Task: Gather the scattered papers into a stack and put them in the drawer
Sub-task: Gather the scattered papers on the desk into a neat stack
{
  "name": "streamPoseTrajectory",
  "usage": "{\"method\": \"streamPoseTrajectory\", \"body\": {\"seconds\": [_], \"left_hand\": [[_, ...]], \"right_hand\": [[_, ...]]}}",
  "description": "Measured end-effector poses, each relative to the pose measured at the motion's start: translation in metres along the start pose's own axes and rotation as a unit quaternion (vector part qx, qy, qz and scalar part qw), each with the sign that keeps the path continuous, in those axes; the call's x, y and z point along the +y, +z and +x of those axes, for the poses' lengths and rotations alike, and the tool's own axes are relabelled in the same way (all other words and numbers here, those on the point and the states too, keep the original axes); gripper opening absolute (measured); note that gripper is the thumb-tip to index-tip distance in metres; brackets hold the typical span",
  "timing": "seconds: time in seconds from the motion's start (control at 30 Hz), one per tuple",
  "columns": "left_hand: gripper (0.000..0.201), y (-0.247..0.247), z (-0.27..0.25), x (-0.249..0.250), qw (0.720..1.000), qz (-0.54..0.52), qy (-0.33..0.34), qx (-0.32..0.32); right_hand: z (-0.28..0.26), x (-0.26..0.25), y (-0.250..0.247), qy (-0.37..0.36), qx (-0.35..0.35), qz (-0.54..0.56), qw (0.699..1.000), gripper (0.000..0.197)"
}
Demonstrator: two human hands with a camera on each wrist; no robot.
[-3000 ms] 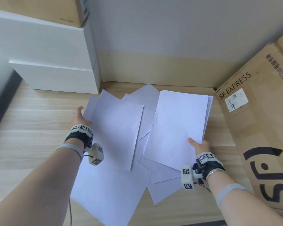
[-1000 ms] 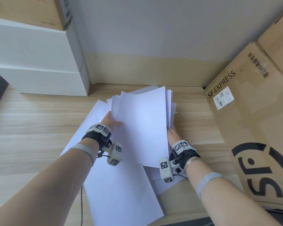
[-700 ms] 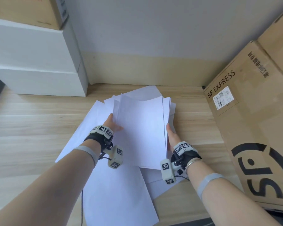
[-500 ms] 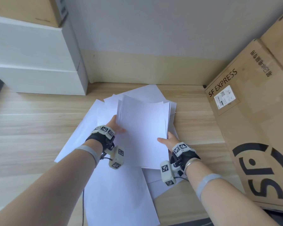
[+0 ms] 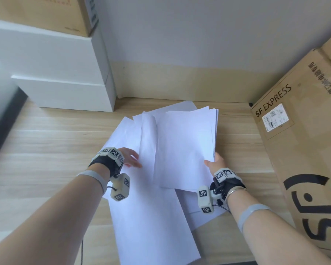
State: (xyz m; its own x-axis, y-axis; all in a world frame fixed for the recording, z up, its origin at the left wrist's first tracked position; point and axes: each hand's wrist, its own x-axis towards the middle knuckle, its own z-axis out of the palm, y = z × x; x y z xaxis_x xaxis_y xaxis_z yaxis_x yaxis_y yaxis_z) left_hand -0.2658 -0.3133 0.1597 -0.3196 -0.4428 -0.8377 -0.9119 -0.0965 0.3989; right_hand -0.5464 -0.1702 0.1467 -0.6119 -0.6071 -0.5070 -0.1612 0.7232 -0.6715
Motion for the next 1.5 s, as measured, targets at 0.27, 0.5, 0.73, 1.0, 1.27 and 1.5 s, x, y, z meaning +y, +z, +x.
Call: {"method": "streamPoseTrajectory", "body": {"seconds": [0.27, 0.5, 0.73, 1.0, 1.27, 1.5], "left_hand": [[0.043, 0.013, 0.005, -0.008, 0.998, 0.033, 0.051, -0.01], [0.009, -0.012, -0.005, 0.002, 0.987, -0.106, 0.123, 0.005], [0.056, -0.048, -0.02, 0.031, 0.955, -0.209, 0.211, -0.008], [0.013, -0.063, -0.054, 0.085, 0.905, -0.294, 0.307, -0.02], [0.063, -0.08, -0.057, 0.078, 0.821, -0.419, 0.388, -0.009], [0.029, -0.074, -0.025, 0.042, 0.875, -0.392, 0.275, 0.064]], "right_hand": [[0.003, 0.005, 0.002, -0.013, 0.011, 0.007, 1.0, 0.035], [0.005, 0.012, -0.008, -0.004, 0.041, 0.004, 0.999, 0.035], [0.005, 0.014, -0.01, -0.006, 0.046, 0.006, 0.999, 0.035], [0.001, 0.017, -0.001, 0.021, -0.022, -0.019, 0.999, 0.049], [-0.001, 0.022, -0.004, 0.022, -0.053, -0.033, 0.998, 0.046], [-0.003, 0.026, -0.008, 0.012, -0.07, -0.022, 0.997, 0.048]]}}
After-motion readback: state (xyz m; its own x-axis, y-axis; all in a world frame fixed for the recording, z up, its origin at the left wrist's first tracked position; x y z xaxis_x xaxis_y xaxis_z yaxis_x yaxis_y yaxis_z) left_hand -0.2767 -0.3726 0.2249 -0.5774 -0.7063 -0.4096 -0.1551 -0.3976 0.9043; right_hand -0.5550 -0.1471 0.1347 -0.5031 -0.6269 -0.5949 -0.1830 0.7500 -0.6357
